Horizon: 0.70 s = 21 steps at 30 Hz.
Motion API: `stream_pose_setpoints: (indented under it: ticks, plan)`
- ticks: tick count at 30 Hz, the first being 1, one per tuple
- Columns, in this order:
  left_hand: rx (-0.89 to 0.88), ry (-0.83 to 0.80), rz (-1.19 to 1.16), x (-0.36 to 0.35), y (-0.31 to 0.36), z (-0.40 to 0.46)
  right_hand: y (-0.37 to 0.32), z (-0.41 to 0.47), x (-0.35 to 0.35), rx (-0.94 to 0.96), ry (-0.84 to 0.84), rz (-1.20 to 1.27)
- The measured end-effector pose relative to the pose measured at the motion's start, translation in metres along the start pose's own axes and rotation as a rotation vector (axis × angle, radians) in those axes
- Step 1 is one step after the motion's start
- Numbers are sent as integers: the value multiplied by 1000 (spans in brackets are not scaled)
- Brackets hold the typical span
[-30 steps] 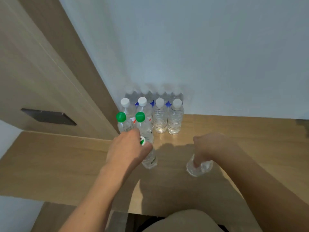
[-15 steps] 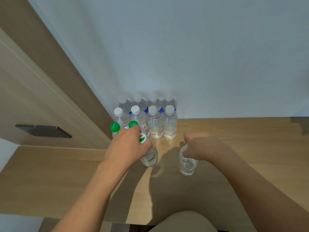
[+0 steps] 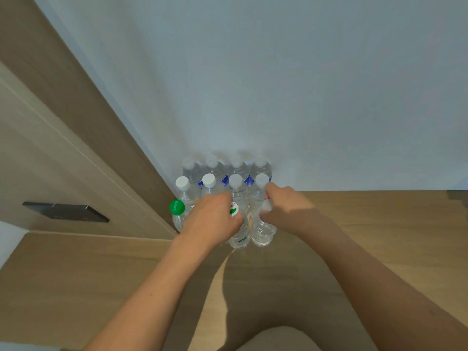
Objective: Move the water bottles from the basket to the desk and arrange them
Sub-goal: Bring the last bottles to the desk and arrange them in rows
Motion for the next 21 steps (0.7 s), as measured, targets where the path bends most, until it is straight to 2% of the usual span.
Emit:
stream_pose_setpoints:
  ticks: [4, 13, 21]
  plan:
    - [-26, -53, -5, -10, 0, 10, -3, 1, -9, 83, 66, -70]
    - [-48, -110, 9, -29, -1, 29, 6, 4, -15, 80, 139, -51]
    - [-74, -113, 40, -34, -1, 38, 5, 11, -15, 66, 134, -54]
Point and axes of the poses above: each hand's wrist, its own z-axis towards the middle knuckle, its own x-axis out of the back of the hand, y = z × x, the point moved 6 cm from there along z, towards the middle knuckle, and after that the axes turned 3 degrees about -y, right-handed, at the moved point
